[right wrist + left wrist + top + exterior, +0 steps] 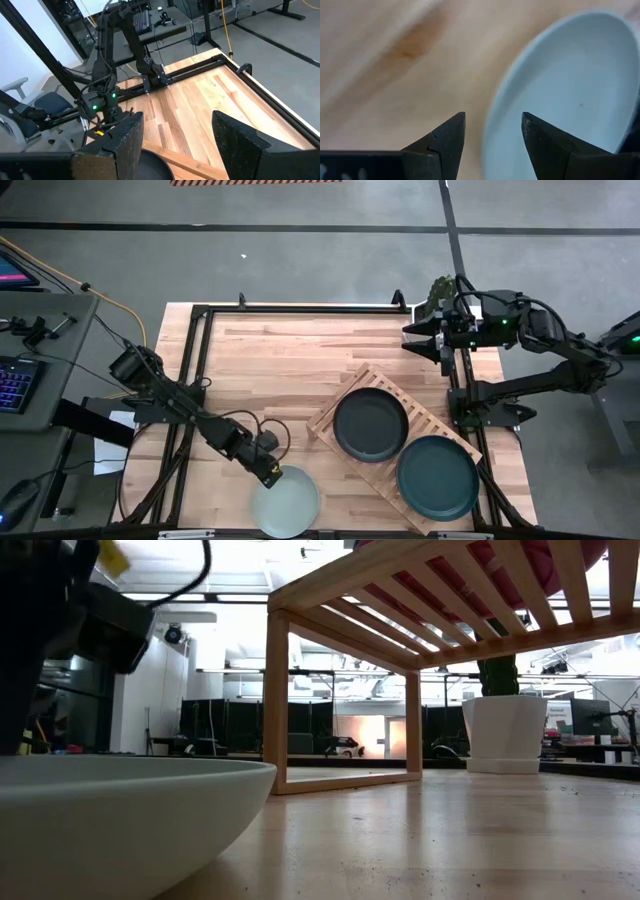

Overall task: Place and stack plates onto a shelf
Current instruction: Stack the white plate on top of the black plate on the shelf

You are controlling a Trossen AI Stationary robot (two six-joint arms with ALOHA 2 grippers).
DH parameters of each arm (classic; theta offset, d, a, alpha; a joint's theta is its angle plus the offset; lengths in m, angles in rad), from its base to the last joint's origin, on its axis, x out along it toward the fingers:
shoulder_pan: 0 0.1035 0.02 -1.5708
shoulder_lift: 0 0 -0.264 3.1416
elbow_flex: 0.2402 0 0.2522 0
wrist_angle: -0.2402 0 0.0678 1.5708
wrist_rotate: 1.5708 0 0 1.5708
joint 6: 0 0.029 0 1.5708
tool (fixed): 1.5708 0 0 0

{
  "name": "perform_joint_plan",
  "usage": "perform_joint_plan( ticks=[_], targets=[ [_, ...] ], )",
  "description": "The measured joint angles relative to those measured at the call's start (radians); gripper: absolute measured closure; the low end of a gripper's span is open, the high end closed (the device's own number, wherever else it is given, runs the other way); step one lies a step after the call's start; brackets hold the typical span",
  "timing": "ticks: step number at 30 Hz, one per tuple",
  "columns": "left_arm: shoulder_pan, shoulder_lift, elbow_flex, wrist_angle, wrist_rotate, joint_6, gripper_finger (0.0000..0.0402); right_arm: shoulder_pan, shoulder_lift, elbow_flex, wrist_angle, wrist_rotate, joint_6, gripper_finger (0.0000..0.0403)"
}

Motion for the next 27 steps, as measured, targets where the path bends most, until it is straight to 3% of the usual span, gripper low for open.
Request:
perform_joint_plan(
  ticks=[10,13,17,21,27],
  targets=[
    [0.004,0.044,0.001,0.004,0.063,-0.013,0.0235,0.0,0.0,0.0,-0.02,0.003,-0.007,0.0185],
    [0.01,0.037,-0.001,-0.006,0.07,0.009,0.0282,0.0,0.0,0.0,-0.019,0.003,-0.012,0.0185],
    [0.008,0.016,-0.001,-0.018,0.088,0.046,0.038,0.0,0.0,0.0,-0.02,0.003,-0.019,0.0185],
    [0.009,-0.054,-0.002,-0.042,0.068,0.053,0.0392,0.0,0.0,0.0,-0.021,0.002,-0.019,0.0185],
    [0.033,-0.306,-0.001,-0.155,0.017,0.044,0.0398,0.0,0.0,0.0,-0.023,0.001,-0.027,0.0185]
  ],
)
